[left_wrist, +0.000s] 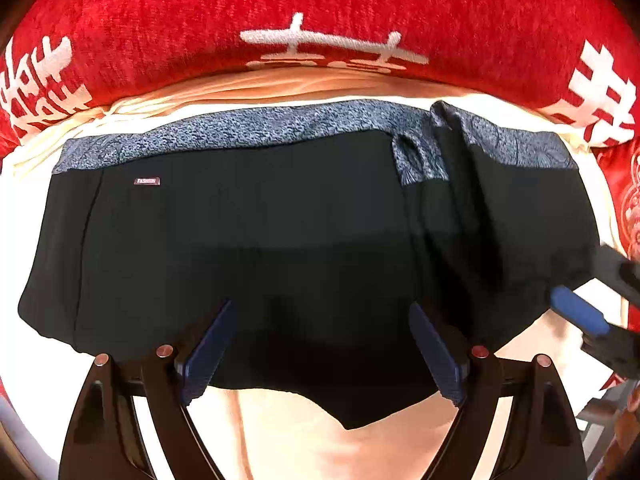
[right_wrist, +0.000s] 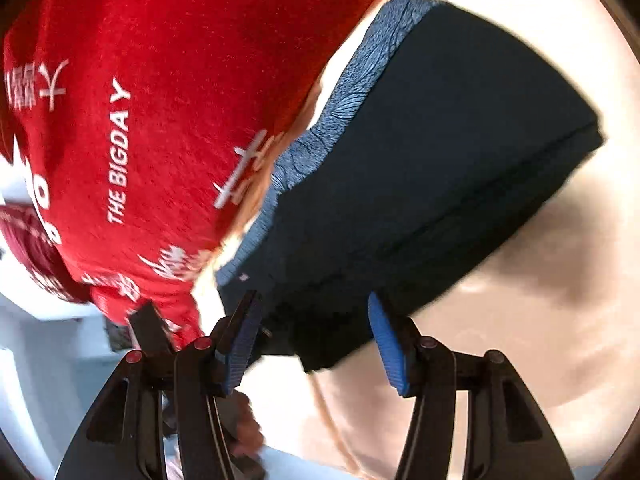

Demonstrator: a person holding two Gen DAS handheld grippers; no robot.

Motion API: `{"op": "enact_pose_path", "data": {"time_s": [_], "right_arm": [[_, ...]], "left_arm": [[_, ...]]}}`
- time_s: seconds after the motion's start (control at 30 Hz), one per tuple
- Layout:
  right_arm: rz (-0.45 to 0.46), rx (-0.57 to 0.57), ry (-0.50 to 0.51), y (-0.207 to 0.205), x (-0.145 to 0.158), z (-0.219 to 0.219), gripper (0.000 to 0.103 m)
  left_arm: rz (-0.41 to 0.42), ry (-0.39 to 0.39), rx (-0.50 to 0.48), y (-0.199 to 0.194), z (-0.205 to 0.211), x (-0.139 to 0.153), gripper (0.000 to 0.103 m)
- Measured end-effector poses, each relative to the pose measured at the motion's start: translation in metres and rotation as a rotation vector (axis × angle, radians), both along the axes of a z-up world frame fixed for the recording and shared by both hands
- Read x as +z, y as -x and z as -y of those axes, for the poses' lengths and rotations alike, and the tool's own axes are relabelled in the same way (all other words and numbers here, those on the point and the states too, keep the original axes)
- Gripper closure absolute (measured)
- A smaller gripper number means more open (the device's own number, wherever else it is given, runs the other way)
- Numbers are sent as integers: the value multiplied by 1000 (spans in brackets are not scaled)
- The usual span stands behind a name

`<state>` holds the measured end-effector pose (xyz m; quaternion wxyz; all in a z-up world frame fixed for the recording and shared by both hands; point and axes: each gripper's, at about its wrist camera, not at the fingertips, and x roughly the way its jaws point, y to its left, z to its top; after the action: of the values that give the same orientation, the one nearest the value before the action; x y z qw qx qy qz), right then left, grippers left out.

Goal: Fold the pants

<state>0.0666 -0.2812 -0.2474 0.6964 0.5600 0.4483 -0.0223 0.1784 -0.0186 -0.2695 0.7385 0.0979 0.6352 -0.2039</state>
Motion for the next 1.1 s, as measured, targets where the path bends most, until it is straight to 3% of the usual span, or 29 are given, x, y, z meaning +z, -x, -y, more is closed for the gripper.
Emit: {"op": "enact_pose_path", "data": {"time_s": [0.27,0.33,0.37,0.53,0.73,0.83,0.87,0.97,1.03,1.1], "right_arm": [[-43,-139,-158,-7,-42,11,46],[-67,-158,-149,-7,-43,16,76],[-82,-150,-131,-8,-41,18,98],[-19,-11,-19,-16,-5,-1,98],[-128,-1,-52,-9,-49,-22,99],[-123,76,-12,-12,-36,-18,96],[-126,146,26,-16,-26,-19,89],[-100,339,140,-18,13,-14,52],[-16,372,229,-14,46,7,51],[16,321,334,-12,67,42,50]], "left_arm": [[-1,-20,-4,-3,15,-8,15],[2,-28,1,-2,17,-10,15],[6,-28,8,-3,13,-7,15],[49,-42,29,-9,-6,5,15],[47,-77,47,-13,-6,0,15],[70,-71,26,-4,-8,18,15],[69,-67,20,-4,-4,21,15],[74,-32,17,-5,10,38,15],[86,-10,12,-7,22,46,15],[89,12,6,-10,39,53,15]]}}
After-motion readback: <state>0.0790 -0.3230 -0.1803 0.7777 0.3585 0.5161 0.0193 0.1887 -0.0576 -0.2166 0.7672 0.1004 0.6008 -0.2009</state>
